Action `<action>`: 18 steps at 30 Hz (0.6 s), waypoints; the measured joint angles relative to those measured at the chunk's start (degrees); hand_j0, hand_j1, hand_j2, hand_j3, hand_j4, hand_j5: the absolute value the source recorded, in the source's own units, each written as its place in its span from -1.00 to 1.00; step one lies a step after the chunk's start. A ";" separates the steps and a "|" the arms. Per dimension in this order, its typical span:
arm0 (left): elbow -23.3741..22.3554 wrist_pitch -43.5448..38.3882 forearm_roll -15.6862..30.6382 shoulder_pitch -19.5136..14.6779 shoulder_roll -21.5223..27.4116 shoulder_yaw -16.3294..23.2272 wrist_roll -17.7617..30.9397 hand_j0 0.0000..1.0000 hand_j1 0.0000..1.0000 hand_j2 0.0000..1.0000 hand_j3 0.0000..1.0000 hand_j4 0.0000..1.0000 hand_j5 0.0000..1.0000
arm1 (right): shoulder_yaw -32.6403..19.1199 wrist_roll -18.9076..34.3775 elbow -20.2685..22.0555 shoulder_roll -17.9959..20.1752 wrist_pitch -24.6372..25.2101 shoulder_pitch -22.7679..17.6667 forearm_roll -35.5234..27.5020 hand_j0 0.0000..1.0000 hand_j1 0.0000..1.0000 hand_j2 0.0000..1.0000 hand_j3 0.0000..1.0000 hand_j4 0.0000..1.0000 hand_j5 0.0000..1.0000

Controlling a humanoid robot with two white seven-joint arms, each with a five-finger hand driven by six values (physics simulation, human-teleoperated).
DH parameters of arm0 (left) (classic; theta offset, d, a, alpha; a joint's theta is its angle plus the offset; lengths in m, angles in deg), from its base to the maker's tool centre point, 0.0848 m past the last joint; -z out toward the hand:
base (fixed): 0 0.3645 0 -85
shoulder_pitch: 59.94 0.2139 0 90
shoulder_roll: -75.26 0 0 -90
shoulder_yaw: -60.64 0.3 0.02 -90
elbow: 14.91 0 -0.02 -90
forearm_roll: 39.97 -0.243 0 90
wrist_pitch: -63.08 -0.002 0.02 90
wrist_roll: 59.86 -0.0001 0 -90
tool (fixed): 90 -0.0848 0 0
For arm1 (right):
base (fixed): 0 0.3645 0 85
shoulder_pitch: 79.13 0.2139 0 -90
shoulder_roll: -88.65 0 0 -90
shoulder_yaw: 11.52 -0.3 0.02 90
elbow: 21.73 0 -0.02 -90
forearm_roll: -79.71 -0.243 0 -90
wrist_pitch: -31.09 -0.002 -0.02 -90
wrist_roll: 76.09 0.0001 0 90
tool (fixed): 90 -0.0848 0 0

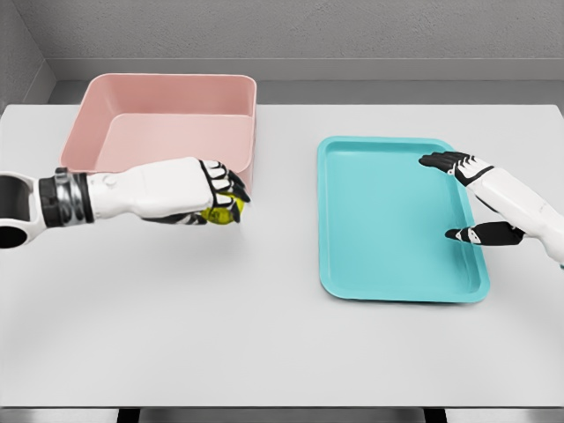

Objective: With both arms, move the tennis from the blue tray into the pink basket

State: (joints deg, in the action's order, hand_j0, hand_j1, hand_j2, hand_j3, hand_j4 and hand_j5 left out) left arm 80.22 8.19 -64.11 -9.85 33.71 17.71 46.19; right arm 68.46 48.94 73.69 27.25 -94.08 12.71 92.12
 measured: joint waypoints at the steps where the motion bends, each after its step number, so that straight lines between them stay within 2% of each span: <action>1: -0.07 0.00 0.01 0.00 -0.02 -0.26 0.00 0.18 0.18 0.18 0.18 0.18 0.18 | 0.00 0.00 0.00 0.00 0.00 0.00 0.00 1.00 1.00 1.00 1.00 1.00 1.00; 18: -4.36 0.00 0.00 -1.23 -0.57 -4.55 0.00 0.18 0.18 0.18 0.18 0.18 0.18 | 0.01 0.00 0.00 0.01 0.00 0.00 0.00 1.00 1.00 1.00 1.00 1.00 1.00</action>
State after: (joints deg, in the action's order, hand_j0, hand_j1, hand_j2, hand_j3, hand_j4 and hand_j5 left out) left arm 75.86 8.19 -64.12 -11.08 33.14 13.16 46.19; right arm 68.46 48.94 73.69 27.26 -94.08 12.71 92.12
